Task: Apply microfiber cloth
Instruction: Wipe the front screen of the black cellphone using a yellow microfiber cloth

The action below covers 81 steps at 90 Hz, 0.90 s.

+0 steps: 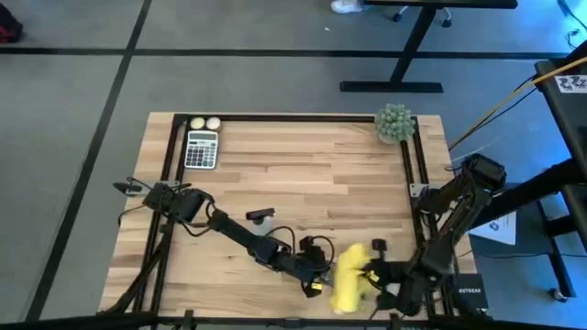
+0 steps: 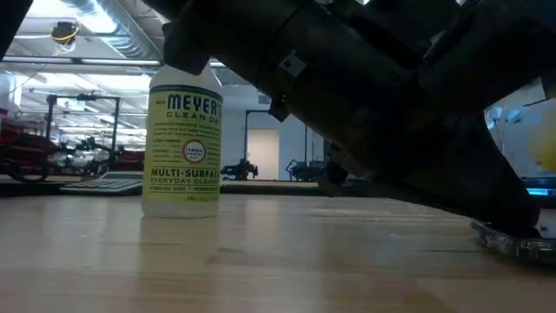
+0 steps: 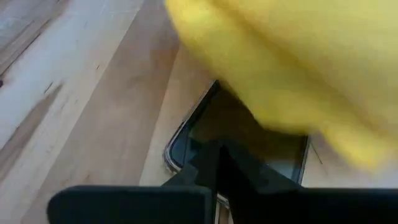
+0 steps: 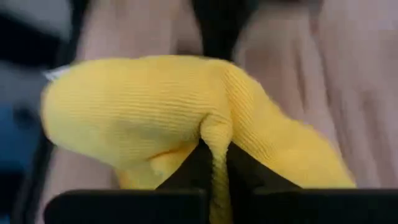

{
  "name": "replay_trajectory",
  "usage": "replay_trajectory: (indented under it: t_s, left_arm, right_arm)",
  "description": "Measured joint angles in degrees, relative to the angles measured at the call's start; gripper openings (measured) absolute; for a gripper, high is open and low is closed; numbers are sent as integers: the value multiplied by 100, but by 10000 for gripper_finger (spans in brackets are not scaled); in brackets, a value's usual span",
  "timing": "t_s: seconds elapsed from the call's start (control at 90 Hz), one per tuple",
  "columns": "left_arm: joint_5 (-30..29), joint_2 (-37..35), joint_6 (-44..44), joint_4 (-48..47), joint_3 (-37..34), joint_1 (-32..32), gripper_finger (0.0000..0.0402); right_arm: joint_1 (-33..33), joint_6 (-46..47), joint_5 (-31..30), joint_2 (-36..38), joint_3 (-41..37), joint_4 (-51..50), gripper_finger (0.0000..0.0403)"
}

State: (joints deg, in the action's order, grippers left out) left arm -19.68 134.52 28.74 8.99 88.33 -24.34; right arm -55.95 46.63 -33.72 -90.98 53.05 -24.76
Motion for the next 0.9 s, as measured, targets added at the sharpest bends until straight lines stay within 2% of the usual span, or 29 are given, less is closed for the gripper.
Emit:
replay_trajectory:
  t_s: [0.133, 0.289, 0.367, 0.6, 0.678, 0.9]
  left_arm:
    - [2, 0, -5, 5, 0, 0, 1]
    - [2, 0, -20, -59, 2, 0, 1]
    - [14, 0, -19, -67, 1, 2, 1]
    - [-5, 0, -21, -57, 0, 0, 1]
    - [4, 0, -20, -53, 0, 2, 1]
    - [-2, -11, -21, 60, -10, 2, 1]
  right_arm:
    - [410, -183, 470, -507, -354, 1138, 0]
    - [444, 92, 1342, -911, -384, 1094, 0]
    - [254, 164, 1472, -906, -377, 1000, 0]
    - [-534, 1121, 2712, -427, -413, -225, 0]
    - [-752, 1429, 2944, -217, -423, -703, 0]
    - [-915, 2426, 2881, 825, -408, -2245, 0]
